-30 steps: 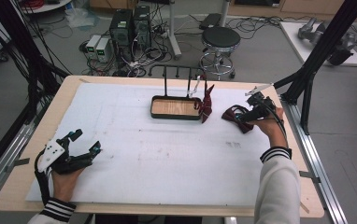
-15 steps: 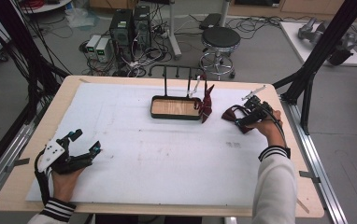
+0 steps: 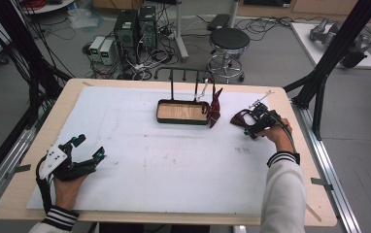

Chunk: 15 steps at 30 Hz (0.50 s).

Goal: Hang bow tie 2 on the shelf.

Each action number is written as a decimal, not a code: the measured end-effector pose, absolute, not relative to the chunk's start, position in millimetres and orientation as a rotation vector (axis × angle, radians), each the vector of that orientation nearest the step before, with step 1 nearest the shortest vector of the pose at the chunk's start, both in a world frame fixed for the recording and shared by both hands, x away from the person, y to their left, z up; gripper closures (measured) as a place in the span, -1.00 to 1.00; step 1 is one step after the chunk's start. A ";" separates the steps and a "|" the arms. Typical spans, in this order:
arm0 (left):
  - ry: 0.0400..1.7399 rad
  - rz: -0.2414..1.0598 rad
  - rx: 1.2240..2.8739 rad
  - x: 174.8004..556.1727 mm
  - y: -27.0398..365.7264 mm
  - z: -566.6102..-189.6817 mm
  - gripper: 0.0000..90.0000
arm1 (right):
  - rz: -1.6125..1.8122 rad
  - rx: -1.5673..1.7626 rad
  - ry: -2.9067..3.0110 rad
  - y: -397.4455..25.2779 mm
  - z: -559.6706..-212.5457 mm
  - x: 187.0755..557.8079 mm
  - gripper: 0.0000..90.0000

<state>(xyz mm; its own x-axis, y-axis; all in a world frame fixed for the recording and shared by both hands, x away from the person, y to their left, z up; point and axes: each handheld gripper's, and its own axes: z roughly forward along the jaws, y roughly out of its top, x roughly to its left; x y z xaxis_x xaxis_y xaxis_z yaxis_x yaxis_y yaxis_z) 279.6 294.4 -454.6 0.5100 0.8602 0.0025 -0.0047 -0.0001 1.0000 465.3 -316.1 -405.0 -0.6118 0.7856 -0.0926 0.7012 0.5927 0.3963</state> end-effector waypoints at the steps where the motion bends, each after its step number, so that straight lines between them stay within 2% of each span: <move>1: 0.803 0.810 1.414 279.6 294.5 -454.6 -0.67 | 0.475 1.226 2.569 -316.8 -405.9 465.9 -0.30; 4: 0.802 0.810 1.414 279.5 294.5 -454.6 -0.67 | 0.468 1.234 2.586 -317.3 -407.2 466.6 -0.20; 11: 0.802 0.811 1.412 279.6 294.4 -454.6 -0.67 | 0.462 1.249 2.597 -317.2 -411.6 469.0 -0.16; 15: 0.802 0.811 1.412 279.6 294.4 -454.6 -0.67 | 0.452 1.256 2.608 -317.4 -413.0 469.5 -0.02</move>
